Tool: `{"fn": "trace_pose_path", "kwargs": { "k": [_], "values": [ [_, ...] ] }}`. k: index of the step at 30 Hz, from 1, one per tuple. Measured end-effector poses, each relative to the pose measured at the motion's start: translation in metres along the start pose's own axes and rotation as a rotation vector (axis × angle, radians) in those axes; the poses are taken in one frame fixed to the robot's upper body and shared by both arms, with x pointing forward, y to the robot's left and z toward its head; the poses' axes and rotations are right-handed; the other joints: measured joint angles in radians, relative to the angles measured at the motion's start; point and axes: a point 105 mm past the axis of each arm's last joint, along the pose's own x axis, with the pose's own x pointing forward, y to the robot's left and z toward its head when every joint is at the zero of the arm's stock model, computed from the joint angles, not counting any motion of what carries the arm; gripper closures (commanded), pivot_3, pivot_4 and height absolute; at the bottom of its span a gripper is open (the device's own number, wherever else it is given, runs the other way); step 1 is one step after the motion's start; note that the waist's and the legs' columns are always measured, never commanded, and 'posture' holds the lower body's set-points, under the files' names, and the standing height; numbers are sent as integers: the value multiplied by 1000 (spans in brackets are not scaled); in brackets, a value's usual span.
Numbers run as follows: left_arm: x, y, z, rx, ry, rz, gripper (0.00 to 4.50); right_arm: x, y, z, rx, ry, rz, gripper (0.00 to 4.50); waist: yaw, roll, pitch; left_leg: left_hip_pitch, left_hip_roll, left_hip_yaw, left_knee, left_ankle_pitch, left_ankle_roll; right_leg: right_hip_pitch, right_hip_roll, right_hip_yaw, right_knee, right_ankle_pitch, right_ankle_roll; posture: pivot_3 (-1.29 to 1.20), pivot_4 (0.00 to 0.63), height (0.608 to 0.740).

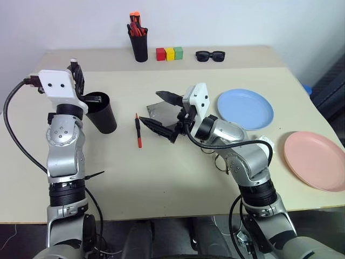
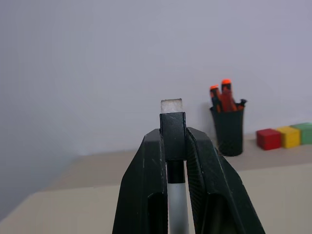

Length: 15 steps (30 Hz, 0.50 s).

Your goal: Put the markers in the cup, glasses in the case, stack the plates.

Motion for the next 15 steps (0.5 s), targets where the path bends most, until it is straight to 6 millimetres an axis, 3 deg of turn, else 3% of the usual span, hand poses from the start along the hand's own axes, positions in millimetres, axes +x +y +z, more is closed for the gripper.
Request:
{"fn": "trace_pose_path", "kwargs": {
  "k": [8,14,15],
  "values": [
    [0,-11,-13,26,-11,-32,4442,0,8,-2,18,10,40,0,0,0,0,0,0,0,0,0,0,0,0,0,0,0,0,0,150,740],
    [-2,-11,-20,29,-6,-19,1541,0,10,-4,27,18,44,0,0,0,0,0,0,0,0,0,0,0,0,0,0,0,0,0,150,740],
    [-3,-11,-21,28,-4,-17,1541,0,10,-4,27,19,45,0,0,0,0,0,0,0,0,0,0,0,0,0,0,0,0,0,150,740]
  ]
}}
